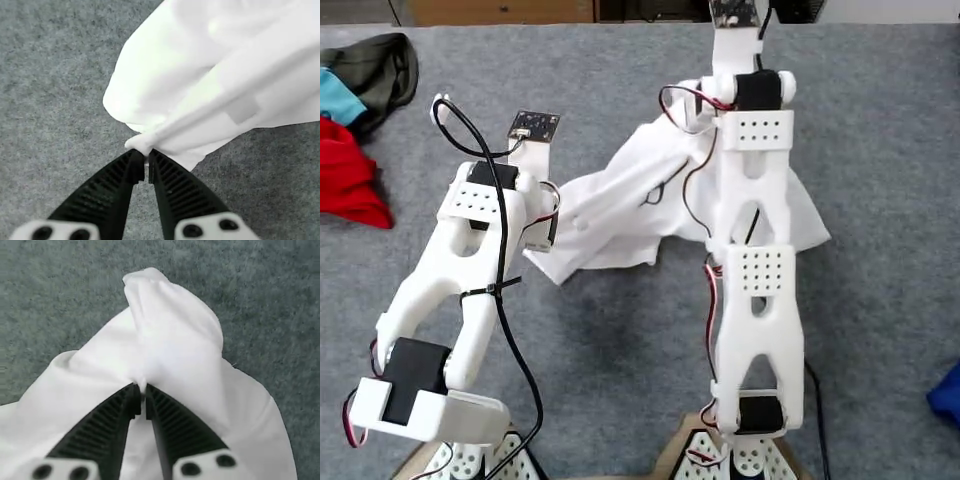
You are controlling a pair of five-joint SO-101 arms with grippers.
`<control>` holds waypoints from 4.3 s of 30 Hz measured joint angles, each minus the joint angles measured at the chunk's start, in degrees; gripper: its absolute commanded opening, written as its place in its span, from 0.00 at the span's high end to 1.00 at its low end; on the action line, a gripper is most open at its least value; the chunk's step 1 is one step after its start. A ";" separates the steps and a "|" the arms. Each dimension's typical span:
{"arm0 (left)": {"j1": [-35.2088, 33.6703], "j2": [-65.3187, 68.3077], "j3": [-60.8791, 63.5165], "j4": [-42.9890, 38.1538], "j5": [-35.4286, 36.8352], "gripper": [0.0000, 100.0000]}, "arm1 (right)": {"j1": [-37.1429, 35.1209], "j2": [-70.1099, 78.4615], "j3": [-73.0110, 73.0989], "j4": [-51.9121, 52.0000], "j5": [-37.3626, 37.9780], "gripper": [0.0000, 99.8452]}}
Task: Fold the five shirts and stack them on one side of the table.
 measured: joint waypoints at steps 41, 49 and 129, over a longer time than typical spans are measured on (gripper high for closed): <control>-5.01 0.00 -0.18 3.87 3.60 0.98 | -2.29 -29.01 36.75 0.79 -4.13 0.99; -7.03 0.00 -8.97 10.20 4.04 0.98 | -2.29 -29.98 38.59 0.79 -2.99 0.99; -12.66 -44.04 -9.76 -7.65 6.86 0.98 | 7.03 -77.80 62.24 -31.12 -6.07 0.99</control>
